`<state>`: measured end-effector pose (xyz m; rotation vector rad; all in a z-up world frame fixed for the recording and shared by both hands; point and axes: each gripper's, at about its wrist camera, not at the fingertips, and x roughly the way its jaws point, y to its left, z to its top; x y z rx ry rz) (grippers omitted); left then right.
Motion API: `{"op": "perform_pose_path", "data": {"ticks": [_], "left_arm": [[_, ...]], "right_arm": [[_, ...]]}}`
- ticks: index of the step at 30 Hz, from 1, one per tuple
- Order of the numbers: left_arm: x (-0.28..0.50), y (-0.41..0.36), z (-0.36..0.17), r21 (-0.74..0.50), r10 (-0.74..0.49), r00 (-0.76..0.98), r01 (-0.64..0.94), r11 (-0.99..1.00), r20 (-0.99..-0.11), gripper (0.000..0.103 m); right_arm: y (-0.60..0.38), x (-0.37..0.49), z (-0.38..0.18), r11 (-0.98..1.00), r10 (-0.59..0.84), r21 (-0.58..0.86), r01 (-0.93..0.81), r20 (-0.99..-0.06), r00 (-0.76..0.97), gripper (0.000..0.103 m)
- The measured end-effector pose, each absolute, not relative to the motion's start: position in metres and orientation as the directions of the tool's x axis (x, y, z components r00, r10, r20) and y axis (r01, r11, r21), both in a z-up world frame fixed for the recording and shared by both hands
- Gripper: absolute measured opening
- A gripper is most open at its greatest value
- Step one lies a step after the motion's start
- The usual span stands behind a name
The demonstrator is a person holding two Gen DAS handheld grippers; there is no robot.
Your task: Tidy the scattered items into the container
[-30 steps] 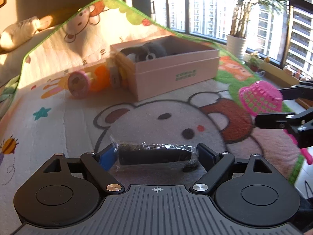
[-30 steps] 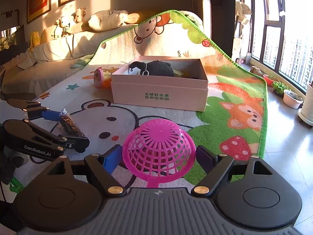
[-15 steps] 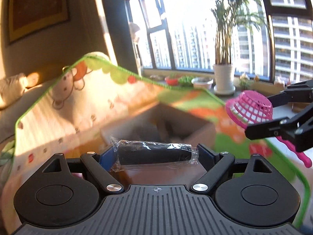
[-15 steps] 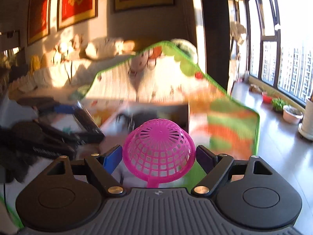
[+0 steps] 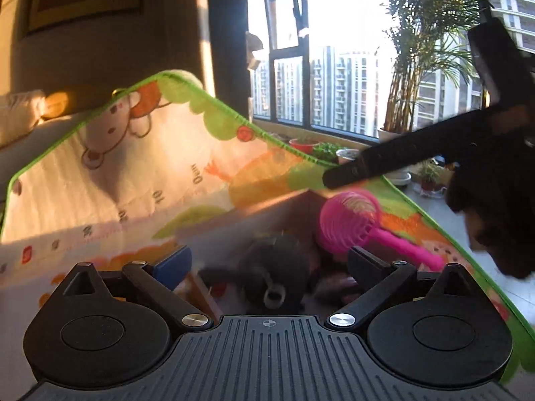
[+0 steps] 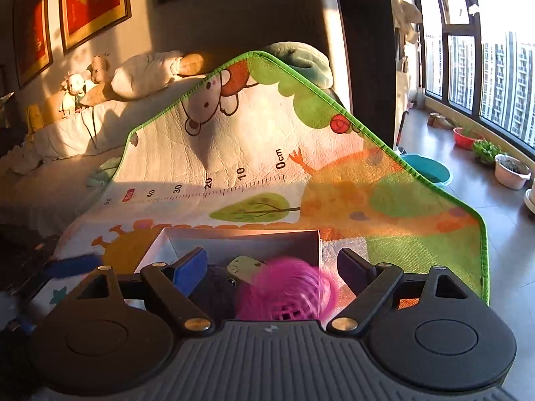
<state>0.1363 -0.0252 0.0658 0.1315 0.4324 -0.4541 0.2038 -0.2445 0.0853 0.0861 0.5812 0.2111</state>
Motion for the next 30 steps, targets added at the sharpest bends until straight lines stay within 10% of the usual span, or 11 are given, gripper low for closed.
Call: {"op": "perform_pose_path", "data": {"ticks": [8,10,17,19,30], "left_arm": [[0.081,0.030,0.040,-0.063,-0.373,0.811,0.388,0.920,-0.452,0.103],[0.077,0.042,0.034,-0.117,-0.379,0.808,0.367,0.923,-0.450,0.103],[0.074,0.061,0.017,-0.234,-0.407,0.794,0.335,0.913,-0.452,0.103],[0.076,0.063,0.016,-0.255,-0.422,0.793,0.340,0.905,-0.440,0.103],[0.077,0.072,0.011,-0.315,-0.449,0.793,0.338,0.887,-0.412,0.103]], "right_arm": [[-0.242,0.199,0.083,0.985,0.172,0.085,-0.151,-0.579,0.797,0.080],[-0.235,0.199,0.080,0.983,0.173,0.064,-0.169,-0.611,0.772,0.053],[-0.180,0.207,0.049,0.939,0.143,-0.103,-0.328,-0.752,0.644,0.037],[-0.169,0.213,0.040,0.930,0.089,-0.164,-0.330,-0.768,0.634,0.014],[-0.180,0.252,0.093,0.979,0.072,-0.094,-0.183,-0.677,0.732,0.014]]}}
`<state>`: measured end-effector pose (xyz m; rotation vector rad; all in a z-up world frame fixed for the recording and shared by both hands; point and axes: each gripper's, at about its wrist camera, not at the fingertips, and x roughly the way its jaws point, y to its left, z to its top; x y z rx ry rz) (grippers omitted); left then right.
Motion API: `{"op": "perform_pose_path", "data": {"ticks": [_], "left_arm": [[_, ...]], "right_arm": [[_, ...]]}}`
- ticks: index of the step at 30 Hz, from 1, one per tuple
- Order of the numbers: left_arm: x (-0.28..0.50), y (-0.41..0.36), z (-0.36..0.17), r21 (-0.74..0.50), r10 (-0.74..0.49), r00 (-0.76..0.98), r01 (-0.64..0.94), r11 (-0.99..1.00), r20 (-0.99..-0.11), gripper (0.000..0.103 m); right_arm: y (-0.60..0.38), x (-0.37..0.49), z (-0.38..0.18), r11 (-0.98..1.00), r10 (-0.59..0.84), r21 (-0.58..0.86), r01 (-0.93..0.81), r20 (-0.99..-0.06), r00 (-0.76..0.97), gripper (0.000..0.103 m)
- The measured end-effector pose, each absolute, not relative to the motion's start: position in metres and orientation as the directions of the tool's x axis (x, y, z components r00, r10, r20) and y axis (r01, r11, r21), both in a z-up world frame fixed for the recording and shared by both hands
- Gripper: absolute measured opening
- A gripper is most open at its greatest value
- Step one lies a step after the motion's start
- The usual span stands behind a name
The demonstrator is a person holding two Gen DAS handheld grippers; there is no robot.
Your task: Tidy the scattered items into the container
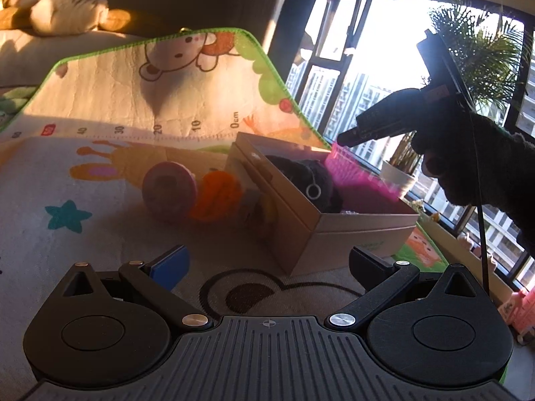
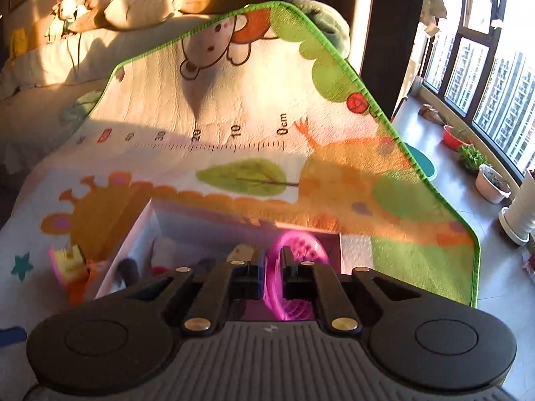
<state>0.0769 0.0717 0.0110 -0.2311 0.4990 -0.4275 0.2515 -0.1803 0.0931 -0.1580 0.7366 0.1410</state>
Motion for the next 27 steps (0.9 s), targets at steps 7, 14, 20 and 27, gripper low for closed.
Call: {"op": "perform_pose_path", "data": {"ticks": [7,14,20,27], "left_arm": [[0.076,0.076,0.012,-0.328,-0.435,0.803,0.316,0.890,-0.407,0.103],[0.076,0.077,0.011,-0.292,-0.369,0.828,0.261,0.920,-0.422,0.103],[0.079,0.081,0.008,-0.309,-0.355,0.823,0.232,0.922,-0.444,0.103],[0.080,0.083,0.006,-0.329,-0.373,0.812,0.238,0.914,-0.450,0.103]], "right_arm": [[-0.170,0.248,0.096,0.977,0.068,-0.105,-0.184,-0.667,0.742,0.021],[-0.090,0.223,0.090,0.890,0.290,-0.054,-0.454,-0.701,0.652,0.053],[-0.017,0.230,0.070,0.811,0.343,-0.051,-0.583,-0.766,0.544,0.047],[0.026,0.253,0.037,0.774,0.311,-0.051,-0.631,-0.837,0.449,0.065]]}}
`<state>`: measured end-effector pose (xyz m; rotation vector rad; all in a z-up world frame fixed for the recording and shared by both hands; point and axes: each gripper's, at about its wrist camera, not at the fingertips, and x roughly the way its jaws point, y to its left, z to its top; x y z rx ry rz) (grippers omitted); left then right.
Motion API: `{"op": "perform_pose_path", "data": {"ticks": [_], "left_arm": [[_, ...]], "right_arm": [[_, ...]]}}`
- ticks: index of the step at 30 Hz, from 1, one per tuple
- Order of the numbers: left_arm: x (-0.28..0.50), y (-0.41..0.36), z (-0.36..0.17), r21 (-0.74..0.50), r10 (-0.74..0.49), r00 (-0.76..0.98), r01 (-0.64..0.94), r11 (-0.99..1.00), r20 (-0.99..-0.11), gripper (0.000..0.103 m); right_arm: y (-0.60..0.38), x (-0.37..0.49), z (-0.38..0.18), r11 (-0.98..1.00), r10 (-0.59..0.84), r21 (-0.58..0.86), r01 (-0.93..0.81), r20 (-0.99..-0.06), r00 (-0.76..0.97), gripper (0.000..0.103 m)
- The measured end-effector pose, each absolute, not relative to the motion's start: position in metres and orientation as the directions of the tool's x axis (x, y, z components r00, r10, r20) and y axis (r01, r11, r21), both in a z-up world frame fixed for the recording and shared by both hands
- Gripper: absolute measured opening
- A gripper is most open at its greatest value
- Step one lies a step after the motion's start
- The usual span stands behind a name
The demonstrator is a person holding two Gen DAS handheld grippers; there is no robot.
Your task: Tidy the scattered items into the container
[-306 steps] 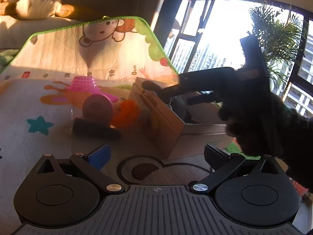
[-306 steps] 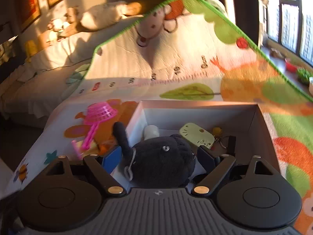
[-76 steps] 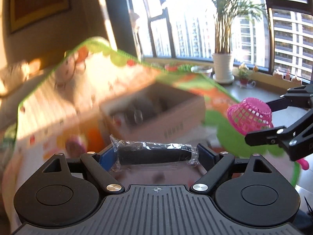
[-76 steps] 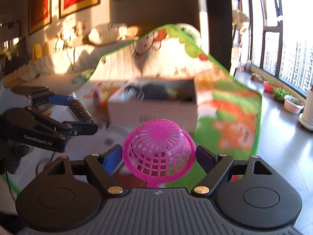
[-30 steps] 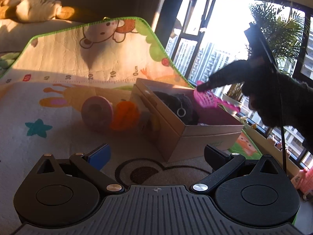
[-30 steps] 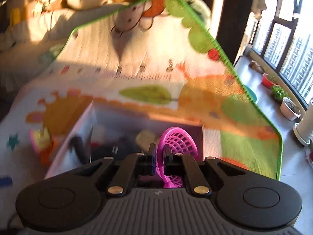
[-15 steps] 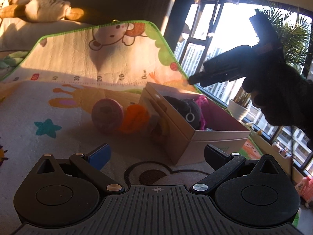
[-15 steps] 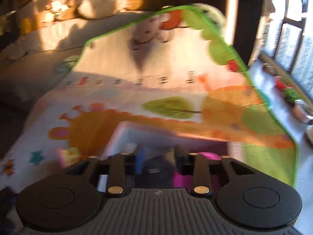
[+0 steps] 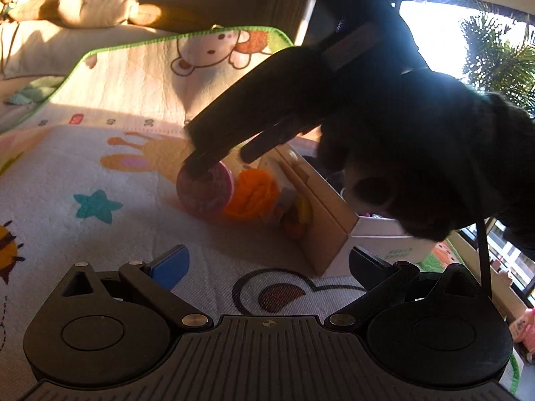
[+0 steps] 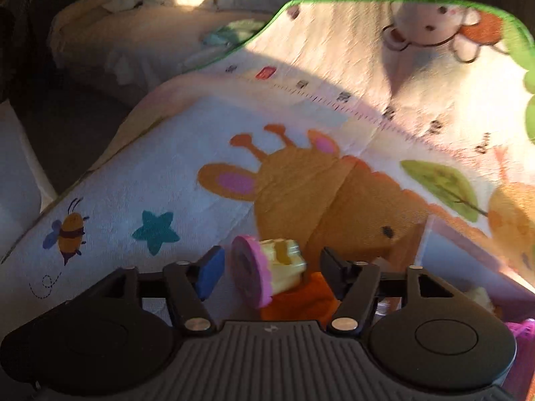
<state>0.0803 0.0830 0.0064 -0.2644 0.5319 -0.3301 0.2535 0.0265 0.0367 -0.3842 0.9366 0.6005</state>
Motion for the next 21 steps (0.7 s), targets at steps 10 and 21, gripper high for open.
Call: {"op": "perform_pose_path", "data": {"ticks": [10,21], "left_arm": [[0.076,0.087,0.007,-0.333,-0.352,0.832,0.217,0.918,-0.428,0.103],[0.044,0.104,0.029,-0.295,-0.303,0.870,0.193,0.936,-0.389,0.103]], "right_arm": [[-0.016,0.207,0.075,0.787,0.441,0.067,-0.613,-0.755,0.484,0.047],[-0.145,0.086,0.078,0.879,0.426,0.185,-0.439,-0.718,0.551,0.047]]}}
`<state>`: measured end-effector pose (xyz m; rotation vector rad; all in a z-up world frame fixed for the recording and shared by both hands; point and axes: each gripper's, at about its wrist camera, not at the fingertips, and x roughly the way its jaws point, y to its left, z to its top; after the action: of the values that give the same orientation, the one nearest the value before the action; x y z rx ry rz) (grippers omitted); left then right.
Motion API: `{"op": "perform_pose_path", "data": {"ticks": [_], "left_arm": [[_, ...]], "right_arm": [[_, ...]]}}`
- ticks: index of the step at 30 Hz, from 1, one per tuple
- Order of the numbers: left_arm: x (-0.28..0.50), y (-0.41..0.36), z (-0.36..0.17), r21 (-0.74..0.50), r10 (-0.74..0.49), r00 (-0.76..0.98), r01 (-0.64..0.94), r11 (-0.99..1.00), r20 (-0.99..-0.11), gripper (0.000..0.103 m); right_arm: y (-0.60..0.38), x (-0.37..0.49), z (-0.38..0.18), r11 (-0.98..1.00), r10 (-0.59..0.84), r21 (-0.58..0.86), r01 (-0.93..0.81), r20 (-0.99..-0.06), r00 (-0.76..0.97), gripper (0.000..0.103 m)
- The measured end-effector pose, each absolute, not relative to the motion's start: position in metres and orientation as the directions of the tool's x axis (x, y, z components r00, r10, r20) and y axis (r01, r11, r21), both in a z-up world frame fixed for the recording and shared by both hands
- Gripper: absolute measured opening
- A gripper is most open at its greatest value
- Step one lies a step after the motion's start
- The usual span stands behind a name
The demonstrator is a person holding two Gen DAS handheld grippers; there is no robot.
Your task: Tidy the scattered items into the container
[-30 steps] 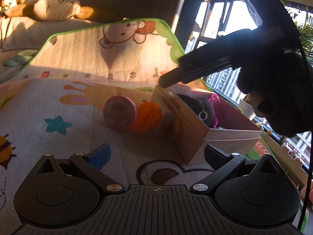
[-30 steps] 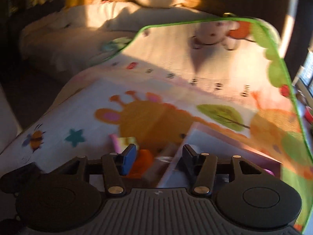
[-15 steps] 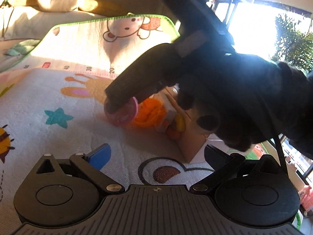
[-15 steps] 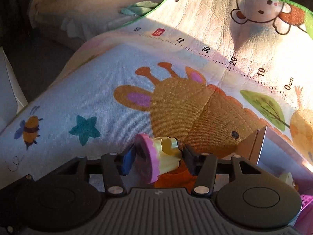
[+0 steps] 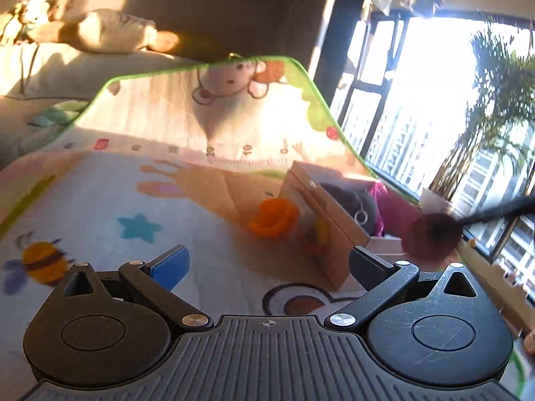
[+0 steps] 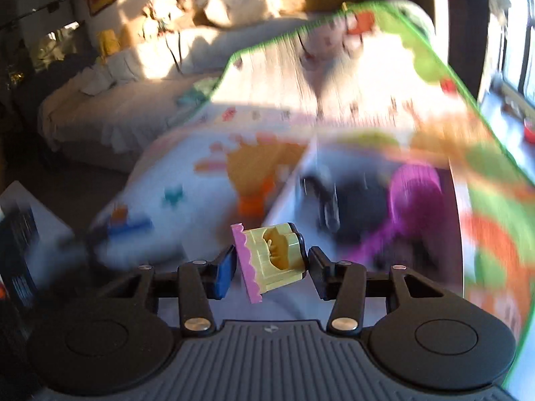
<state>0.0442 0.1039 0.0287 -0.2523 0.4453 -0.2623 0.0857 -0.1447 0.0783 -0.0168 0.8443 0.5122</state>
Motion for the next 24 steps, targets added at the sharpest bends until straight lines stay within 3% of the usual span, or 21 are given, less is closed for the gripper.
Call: {"op": "perform_pose_path", "data": {"ticks": [5,7,10,16,21,24], "left_arm": [[0.020,0.106,0.043,-0.180,-0.280,0.860,0.223,0.958,-0.426,0.103],[0.014,0.104,0.047,-0.144,-0.258,0.856,0.216,0.966,-0.449,0.103],[0.010,0.101,0.050,-0.119,-0.235,0.851,0.203,0.972,-0.470,0.103],[0.006,0.079,0.051,-0.074,-0.255,0.832,0.251,0.965,-0.493,0.103],[0.015,0.061,0.043,-0.046,-0.273,0.809,0.292,0.955,-0.521,0.103],[0.032,0.057,0.043,0.020,-0.261,0.821,0.315,0.949,-0.507,0.103]], "right_arm": [[-0.153,0.070,0.027,0.712,0.694,0.579,-0.396,-0.664,0.277,0.047],[-0.152,0.070,0.008,0.681,0.726,0.635,-0.365,-0.651,0.221,0.047],[-0.157,0.065,0.003,0.673,0.735,0.635,-0.378,-0.633,0.244,0.047],[-0.179,0.045,0.021,0.790,0.606,0.446,-0.421,-0.670,0.428,0.057],[-0.194,0.040,0.019,0.790,0.611,0.458,-0.408,-0.643,0.461,0.058],[-0.206,0.042,0.022,0.806,0.591,0.454,-0.379,-0.596,0.543,0.064]]}}
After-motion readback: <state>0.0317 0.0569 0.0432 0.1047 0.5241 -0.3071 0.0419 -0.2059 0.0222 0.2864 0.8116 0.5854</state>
